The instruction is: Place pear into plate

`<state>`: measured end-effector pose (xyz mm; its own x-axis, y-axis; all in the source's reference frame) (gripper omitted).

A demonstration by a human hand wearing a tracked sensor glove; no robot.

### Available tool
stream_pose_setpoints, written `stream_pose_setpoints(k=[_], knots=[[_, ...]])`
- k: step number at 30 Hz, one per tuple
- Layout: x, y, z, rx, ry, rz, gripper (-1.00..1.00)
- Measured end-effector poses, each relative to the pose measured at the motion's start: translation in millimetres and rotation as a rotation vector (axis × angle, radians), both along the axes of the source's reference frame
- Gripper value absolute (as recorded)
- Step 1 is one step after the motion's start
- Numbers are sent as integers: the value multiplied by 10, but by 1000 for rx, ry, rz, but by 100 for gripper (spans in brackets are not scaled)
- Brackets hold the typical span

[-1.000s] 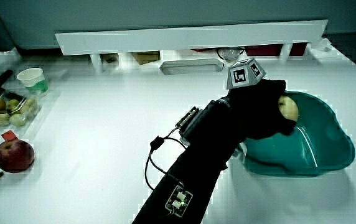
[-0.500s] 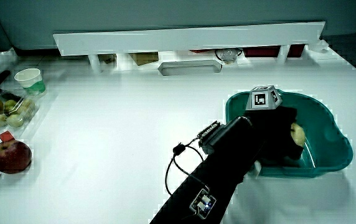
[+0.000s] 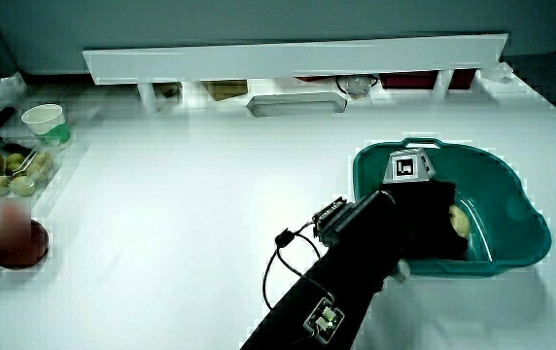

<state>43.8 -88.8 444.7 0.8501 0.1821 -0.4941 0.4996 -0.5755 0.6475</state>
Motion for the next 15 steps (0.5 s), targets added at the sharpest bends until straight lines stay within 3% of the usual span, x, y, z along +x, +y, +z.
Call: stream_pose_setpoints(k=[9, 15], knots=[[-21, 21, 2, -40, -9, -20, 0], [-78, -1, -4, -49, 5, -32, -35]])
